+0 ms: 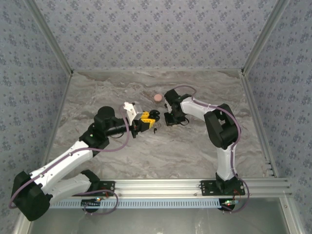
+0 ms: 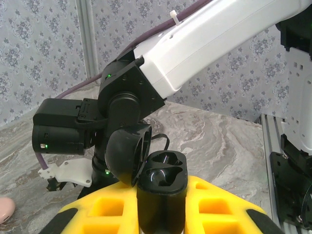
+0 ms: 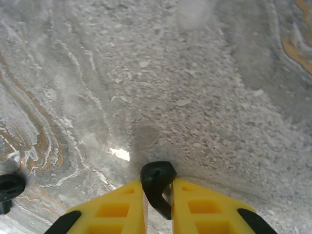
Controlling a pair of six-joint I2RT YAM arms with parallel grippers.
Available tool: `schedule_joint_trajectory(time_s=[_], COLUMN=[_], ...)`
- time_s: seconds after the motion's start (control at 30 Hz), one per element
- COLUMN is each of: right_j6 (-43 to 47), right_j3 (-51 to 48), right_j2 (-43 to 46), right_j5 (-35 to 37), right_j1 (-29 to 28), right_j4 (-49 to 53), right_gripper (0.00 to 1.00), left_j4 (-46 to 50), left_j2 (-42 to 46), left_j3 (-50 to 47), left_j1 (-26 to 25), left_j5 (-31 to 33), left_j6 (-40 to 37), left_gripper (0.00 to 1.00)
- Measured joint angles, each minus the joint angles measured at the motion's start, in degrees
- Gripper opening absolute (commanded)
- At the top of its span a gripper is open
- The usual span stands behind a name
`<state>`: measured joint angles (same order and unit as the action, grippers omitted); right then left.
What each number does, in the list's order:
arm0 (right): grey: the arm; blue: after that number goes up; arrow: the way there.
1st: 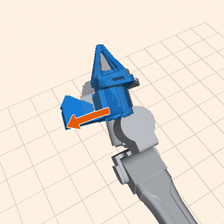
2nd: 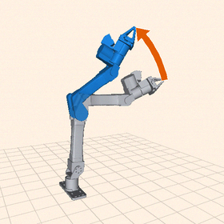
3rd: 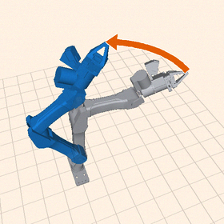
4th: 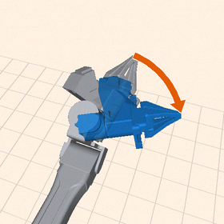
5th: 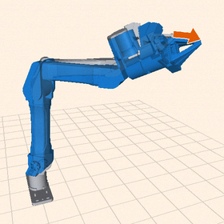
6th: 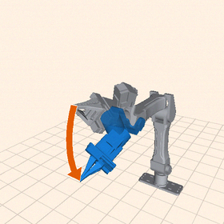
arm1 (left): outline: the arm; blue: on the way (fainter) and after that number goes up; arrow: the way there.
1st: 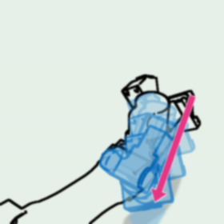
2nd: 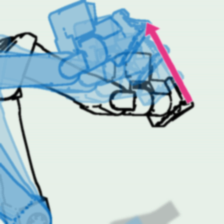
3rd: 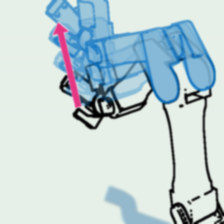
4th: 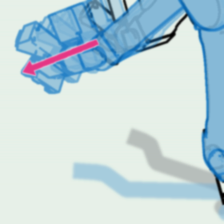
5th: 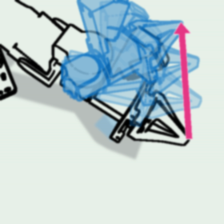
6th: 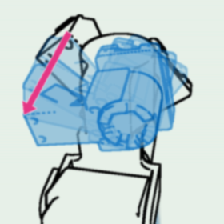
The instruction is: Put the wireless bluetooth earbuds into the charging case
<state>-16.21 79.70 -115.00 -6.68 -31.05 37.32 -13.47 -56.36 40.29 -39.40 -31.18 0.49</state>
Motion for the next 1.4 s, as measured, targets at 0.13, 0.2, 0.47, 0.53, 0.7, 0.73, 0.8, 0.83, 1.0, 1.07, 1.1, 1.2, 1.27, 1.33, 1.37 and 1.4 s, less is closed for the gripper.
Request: schedule_joint_trajectory(time_s=[0.13, 0.2, 0.47, 0.53, 0.7, 0.73, 0.8, 0.83, 1.0, 1.07, 1.1, 1.2, 1.27, 1.33, 1.37, 1.4], right_j6=[-2.9, -3.6, -2.8, -2.1, -0.4, 0.0, 0.8, 1.2, 2.3, 2.3, 2.3, 2.3, 2.3, 2.3, 2.3, 2.3], right_j3=[-0.8, -0.8, 0.1, 0.5, 3.2, 3.8, 5.1, 5.6, 8.4, 9.3, 9.7, 10.4, 10.9, 11.3, 11.6, 11.9], right_j2=[0.4, 0.4, 0.4, 0.4, -0.2, -0.5, -1.2, -1.4, -3.5, -4.4, -4.9, -5.8, -6.2, -6.3, -6.4, -6.6], right_j5=[0.1, 0.1, 0.7, 1.4, 2.5, 2.5, 2.5, 2.5, 3.1, 4.0, 4.4, 5.1, 5.6, 5.9, 6.0, 6.1], right_j1=[0.0, -0.1, -0.5, -0.5, -0.4, -0.4, -0.4, -0.4, -0.8, -1.0, -1.1, -1.4, -1.6, -1.7, -1.7, -1.7], right_j4=[-1.0, -1.1, 0.3, 1.4, 4.1, 4.3, 4.7, 4.9, 6.6, 7.2, 7.6, 8.4, 8.8, 9.2, 9.3, 9.4], right_gripper=[0.25, 0.31, 0.44, 0.45, 0.43, 0.43, 0.43, 0.43, 0.44, 0.44, 0.44, 0.43, 0.42, 0.40, 0.40, 0.39], left_j4=[0.0, 0.0, 0.0, 0.0, 0.0, 0.0, 0.0, 0.0, 0.0, 0.0, 0.0, 0.0, 0.0, 0.0, 0.0, 0.0], left_j2=[0.0, 0.0, 0.0, 0.0, 0.0, 0.0, 0.0, 0.0, 0.0, 0.0, 0.0, 0.0, 0.0, 0.0, 0.0, 0.0], left_j3=[0.0, 0.0, 0.0, 0.0, 0.0, 0.0, 0.0, 0.0, 0.0, 0.0, 0.0, 0.0, 0.0, 0.0, 0.0, 0.0], left_j1=[0.0, 0.0, 0.0, 0.0, 0.0, 0.0, 0.0, 0.0, 0.0, 0.0, 0.0, 0.0, 0.0, 0.0, 0.0, 0.0], left_j5=[0.0, 0.0, 0.0, 0.0, 0.0, 0.0, 0.0, 0.0, 0.0, 0.0, 0.0, 0.0, 0.0, 0.0, 0.0, 0.0], left_j6=[0.2, 0.2, 0.3, 0.3, 0.3, 0.3, 0.3, 0.3, 0.3, 0.3, 0.3, 0.7, 0.7, 0.7, 0.7, 0.7], left_gripper=[0.17, 0.17, 0.17, 0.17, 0.17, 0.17, 0.17, 0.17, 0.17, 0.17, 0.17, 0.17, 0.17, 0.17, 0.17, 0.17])
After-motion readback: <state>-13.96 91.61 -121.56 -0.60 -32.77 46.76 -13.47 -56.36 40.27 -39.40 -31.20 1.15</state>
